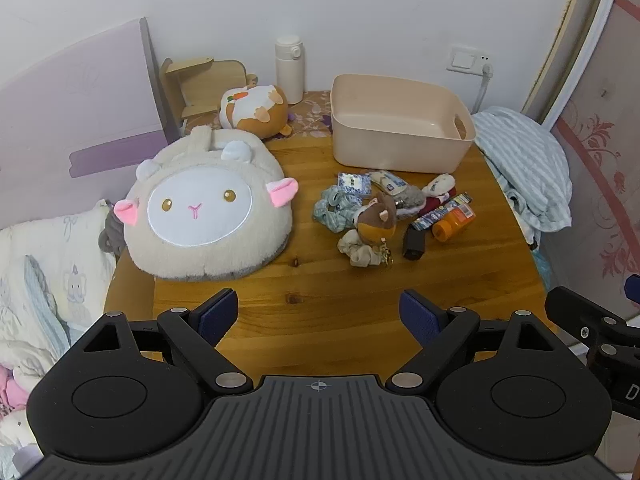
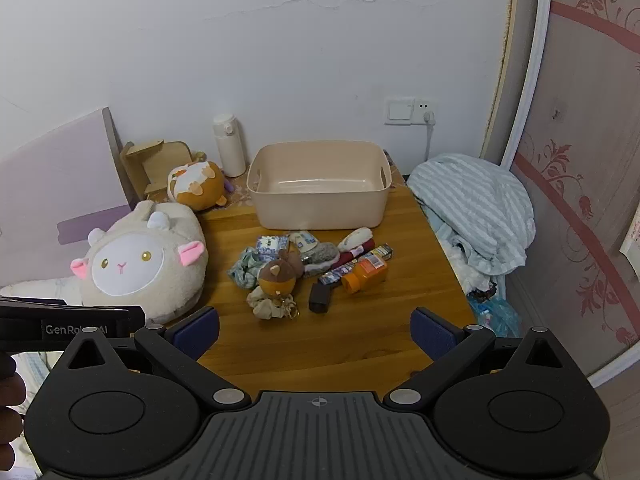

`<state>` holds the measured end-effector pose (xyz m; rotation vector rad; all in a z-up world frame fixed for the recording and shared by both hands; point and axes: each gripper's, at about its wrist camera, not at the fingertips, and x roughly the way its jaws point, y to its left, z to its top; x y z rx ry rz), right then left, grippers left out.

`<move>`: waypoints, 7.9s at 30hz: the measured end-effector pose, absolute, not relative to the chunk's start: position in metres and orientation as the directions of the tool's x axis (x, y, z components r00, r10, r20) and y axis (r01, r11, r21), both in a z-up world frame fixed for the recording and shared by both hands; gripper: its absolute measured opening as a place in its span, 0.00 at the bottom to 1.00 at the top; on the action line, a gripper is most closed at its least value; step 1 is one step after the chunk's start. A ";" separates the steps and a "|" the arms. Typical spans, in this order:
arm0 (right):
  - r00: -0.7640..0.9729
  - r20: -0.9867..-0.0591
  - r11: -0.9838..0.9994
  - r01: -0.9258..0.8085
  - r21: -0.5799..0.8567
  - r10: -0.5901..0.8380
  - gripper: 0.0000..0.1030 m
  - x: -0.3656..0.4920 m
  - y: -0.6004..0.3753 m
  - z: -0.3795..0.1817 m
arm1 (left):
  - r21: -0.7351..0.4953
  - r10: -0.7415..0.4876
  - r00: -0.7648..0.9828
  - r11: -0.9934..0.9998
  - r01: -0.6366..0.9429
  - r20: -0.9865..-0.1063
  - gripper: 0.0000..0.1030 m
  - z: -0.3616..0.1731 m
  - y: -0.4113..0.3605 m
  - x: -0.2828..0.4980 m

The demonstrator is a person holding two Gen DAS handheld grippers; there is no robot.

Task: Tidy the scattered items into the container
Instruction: 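Move both tools toward the pile of scattered items, then grasp the brown plush squirrel with left tool while right tool grasps orange bottle, then carry the plush and orange bottle with both tools over the beige basket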

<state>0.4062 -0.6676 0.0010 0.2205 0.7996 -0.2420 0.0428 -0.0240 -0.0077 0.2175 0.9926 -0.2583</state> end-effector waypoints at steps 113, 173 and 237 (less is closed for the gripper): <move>0.128 -0.919 -0.279 0.929 0.243 -0.372 0.86 0.554 -0.940 -0.269 | -0.063 -0.269 -0.077 -0.060 0.996 -0.960 0.71 -0.265 -0.258 0.173; -0.452 -0.754 -0.854 0.033 0.519 -0.476 0.35 0.552 -0.887 -0.195 | -0.334 -0.227 -0.446 -0.402 0.853 -0.866 0.60 -0.186 -0.215 0.208; -0.592 -0.776 -0.913 -0.158 0.376 -0.217 0.36 0.332 -0.894 -0.211 | -0.153 -0.242 -0.393 -0.649 0.745 -0.887 0.60 -0.205 -0.351 0.047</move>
